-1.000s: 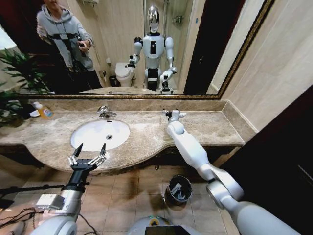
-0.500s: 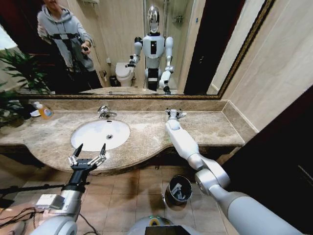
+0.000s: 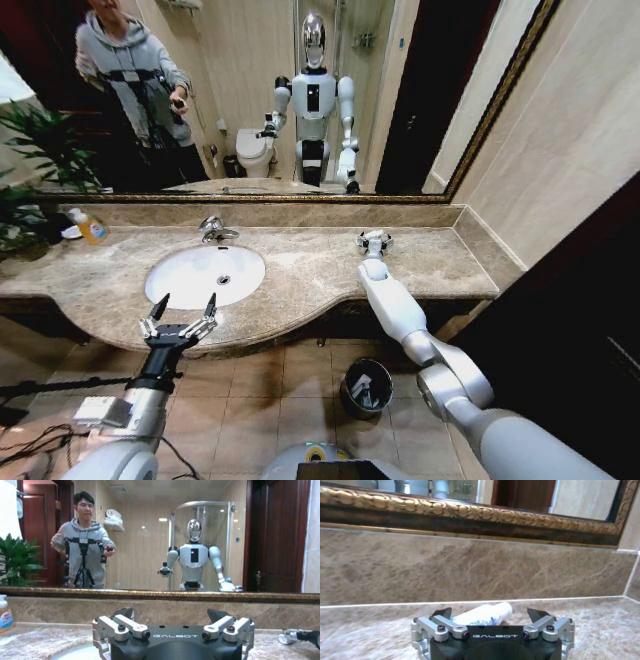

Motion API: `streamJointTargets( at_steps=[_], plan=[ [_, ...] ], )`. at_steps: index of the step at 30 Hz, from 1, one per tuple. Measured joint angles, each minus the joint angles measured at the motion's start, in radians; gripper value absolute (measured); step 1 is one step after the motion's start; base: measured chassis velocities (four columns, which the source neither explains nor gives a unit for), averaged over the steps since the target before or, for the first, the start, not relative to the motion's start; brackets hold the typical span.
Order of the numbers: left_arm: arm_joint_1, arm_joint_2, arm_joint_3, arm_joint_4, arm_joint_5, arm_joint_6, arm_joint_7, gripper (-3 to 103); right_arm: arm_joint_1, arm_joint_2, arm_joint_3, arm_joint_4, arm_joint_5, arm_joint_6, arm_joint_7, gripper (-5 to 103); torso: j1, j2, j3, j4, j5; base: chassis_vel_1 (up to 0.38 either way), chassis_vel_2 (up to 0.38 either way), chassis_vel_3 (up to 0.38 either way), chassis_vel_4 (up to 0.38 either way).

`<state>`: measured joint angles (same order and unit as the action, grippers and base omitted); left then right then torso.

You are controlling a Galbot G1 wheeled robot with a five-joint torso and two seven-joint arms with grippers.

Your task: Pick up the trash from the sink and place it in the trash bin.

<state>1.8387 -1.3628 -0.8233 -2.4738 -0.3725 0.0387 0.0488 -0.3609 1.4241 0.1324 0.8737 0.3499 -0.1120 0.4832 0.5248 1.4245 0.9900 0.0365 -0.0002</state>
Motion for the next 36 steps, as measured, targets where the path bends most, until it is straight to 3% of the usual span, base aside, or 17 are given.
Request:
streamJointTargets(
  at_steps=[7, 11, 16, 20, 22, 26, 28, 31, 36],
  plan=[
    [0.000, 0.000, 0.000, 0.000, 0.000, 0.000, 0.000, 100, -0.025, -0.023, -0.085, 0.086, 0.100, -0.049, 0.013, 98, 0.000, 0.000, 0.000, 0.0004, 0.0002, 0.000, 0.000, 0.000, 0.000],
    [0.000, 0.000, 0.000, 0.000, 0.000, 0.000, 0.000, 100, -0.039, -0.039, -0.129, 0.105, 0.118, -0.062, 0.016, 98, 0.001, -0.001, 0.001, 0.0003, 0.0016, 0.000, 0.000, 0.000, 0.000],
    [0.000, 0.000, 0.000, 0.000, 0.000, 0.000, 0.000, 100, -0.041, -0.039, -0.144, 0.106, 0.118, -0.060, 0.016, 97, 0.001, -0.001, 0.001, 0.0005, 0.0001, 0.000, 0.000, 0.000, 0.000],
    [0.000, 0.000, 0.000, 0.000, 0.000, 0.000, 0.000, 100, -0.041, -0.040, -0.141, 0.104, 0.118, -0.041, 0.016, 79, 0.000, -0.001, 0.001, 0.0005, 0.0003, 0.000, 0.000, 0.000, 0.000],
    [0.000, 0.000, 0.000, 0.000, 0.000, 0.000, 0.000, 100, -0.043, -0.043, -0.138, 0.108, 0.118, -0.031, 0.014, 79, 0.001, -0.001, 0.001, 0.0004, 0.0003, 0.000, 0.000, 0.000, 0.000],
    [0.000, 0.000, 0.000, 0.000, 0.000, 0.000, 0.000, 100, -0.065, -0.064, -0.124, 0.132, 0.078, 0.031, -0.010, 57, 0.000, 0.000, 0.000, 0.0003, 0.0002, 0.000, 0.000, 0.000, 0.000],
    [0.000, 0.000, 0.000, 0.000, 0.000, 0.000, 0.000, 100, -0.072, -0.070, -0.122, 0.138, 0.072, 0.041, -0.014, 57, 0.000, 0.000, 0.000, 0.0002, 0.0002, 0.000, 0.000, 0.000, 0.000],
    [0.000, 0.000, 0.000, 0.000, 0.000, 0.000, 0.000, 100, -0.086, -0.084, -0.113, 0.163, 0.065, 0.063, -0.019, 41, 0.000, 0.000, 0.000, 0.0003, 0.0002, 0.000, 0.000, 0.000, 0.000],
    [0.000, 0.000, 0.000, 0.000, 0.000, 0.000, 0.000, 100, -0.093, -0.094, -0.114, 0.189, 0.064, 0.071, -0.020, 25, 0.000, 0.000, 0.000, 0.0002, 0.0002, 0.000, 0.000, 0.000, 0.000]
  ],
)
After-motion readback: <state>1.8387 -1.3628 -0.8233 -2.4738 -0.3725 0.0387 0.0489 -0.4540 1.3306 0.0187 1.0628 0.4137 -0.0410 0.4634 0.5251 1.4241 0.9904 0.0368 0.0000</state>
